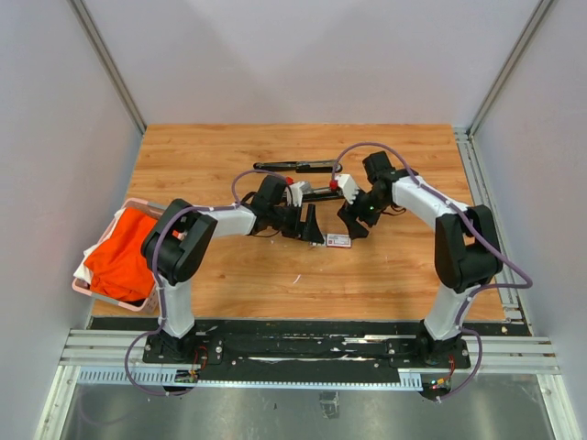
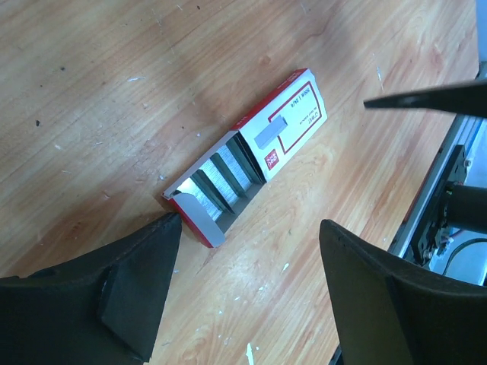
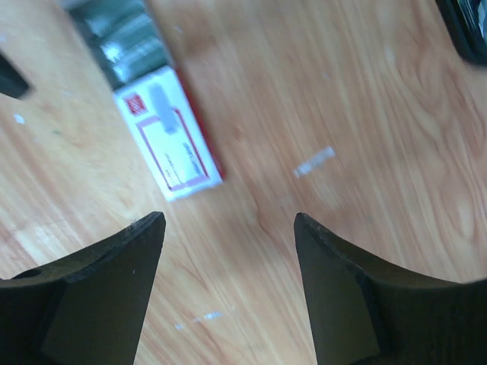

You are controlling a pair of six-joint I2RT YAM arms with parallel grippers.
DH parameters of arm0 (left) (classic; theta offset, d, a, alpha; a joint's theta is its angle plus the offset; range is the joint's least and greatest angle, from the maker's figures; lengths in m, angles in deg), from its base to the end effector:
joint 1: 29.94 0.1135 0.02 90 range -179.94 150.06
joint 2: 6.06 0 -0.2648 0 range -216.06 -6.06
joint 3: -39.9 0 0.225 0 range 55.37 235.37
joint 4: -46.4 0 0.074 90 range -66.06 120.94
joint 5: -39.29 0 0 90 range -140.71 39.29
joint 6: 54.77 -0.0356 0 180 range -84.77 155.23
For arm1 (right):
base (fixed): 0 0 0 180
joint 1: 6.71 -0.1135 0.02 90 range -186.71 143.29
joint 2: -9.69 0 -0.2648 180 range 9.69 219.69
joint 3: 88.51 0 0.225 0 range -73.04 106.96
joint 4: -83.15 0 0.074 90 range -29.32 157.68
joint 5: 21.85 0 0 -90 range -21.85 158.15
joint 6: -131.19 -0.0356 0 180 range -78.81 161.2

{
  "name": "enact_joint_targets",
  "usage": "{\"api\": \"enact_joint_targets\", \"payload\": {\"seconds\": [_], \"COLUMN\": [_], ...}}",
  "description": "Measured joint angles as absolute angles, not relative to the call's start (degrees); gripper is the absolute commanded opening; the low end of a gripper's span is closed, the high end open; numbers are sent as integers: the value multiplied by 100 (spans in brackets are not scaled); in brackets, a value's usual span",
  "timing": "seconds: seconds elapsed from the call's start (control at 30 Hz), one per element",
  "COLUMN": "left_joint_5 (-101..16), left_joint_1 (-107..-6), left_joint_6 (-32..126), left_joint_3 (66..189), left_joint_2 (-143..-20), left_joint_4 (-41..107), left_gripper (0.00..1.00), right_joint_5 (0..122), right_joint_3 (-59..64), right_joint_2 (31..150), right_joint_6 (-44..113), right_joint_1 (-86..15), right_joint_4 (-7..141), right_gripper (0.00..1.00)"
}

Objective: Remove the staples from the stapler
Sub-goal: Close the staple box at the center of the board.

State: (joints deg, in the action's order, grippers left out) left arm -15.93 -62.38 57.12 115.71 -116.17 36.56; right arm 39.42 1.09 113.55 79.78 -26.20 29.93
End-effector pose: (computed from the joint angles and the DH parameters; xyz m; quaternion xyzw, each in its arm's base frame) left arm 0.3022 -0.2162 0.1635 0.1968 0.8645 -0.4146 0.2051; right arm 0.3165 0.1302 0.2180 -0.5035 0.8071 0.2086 0.2269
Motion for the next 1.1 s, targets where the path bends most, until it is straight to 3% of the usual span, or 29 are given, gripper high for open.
{"api": "enact_joint_targets", "payload": {"seconds": [0.5,1.1], "left_joint_5": [-1486,-1453], "left_joint_1": [-6243,-6370], "left_joint_6": [5720,5893], "left_joint_3": [11571,11569], "left_joint_2": [-11648,-11696], "left_joint_4": [3676,3796], "left_gripper": [80,80], "right_joint_5": [5933,6331], "right_joint_3": [-752,-733], "right_joint_2": [10939,11289], "right_joint_6": [6046,5130], "right_joint_1": [-2458,-2919], "right_joint_4": [3854,4136], "right_gripper": [75,76]}}
